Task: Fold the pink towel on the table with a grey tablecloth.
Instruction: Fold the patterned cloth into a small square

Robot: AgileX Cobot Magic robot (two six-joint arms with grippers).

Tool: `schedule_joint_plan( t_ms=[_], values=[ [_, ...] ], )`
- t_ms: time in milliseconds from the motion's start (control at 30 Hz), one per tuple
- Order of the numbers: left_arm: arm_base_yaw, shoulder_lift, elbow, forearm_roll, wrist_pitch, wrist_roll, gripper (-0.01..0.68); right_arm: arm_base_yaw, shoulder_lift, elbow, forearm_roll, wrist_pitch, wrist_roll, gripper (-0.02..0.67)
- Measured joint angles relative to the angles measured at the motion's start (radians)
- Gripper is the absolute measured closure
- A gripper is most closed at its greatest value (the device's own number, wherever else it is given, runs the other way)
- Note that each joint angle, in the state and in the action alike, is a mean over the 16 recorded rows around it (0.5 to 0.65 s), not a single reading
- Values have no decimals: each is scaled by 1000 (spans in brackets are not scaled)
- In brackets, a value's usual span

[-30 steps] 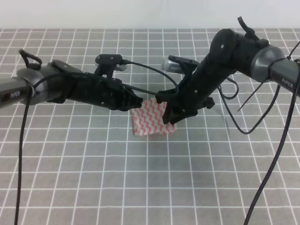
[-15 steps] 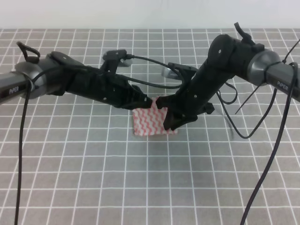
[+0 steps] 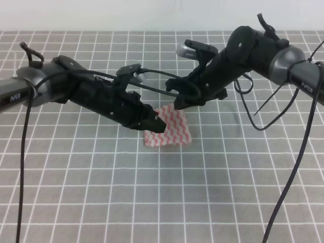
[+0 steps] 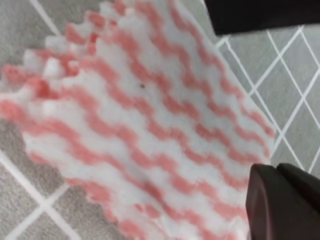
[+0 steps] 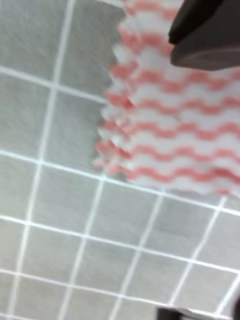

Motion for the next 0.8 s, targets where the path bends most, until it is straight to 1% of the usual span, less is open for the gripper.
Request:
schedule_joint_plan(
  t_ms=[200,500,633,800],
  values=[
    [0,1,0,23,50,-8,674,-3,5,-1,7,-51,8,663],
    [0,1,0,83,90,-22,675,-3,7,-1,29,-67,7,664],
    [0,1,0,112,67,-28,675,-3,6,-1,40,-67,6,664],
    [-1,0,0,139,-18,-36,674,-3,4,-1,49,-67,6,664]
  ],
)
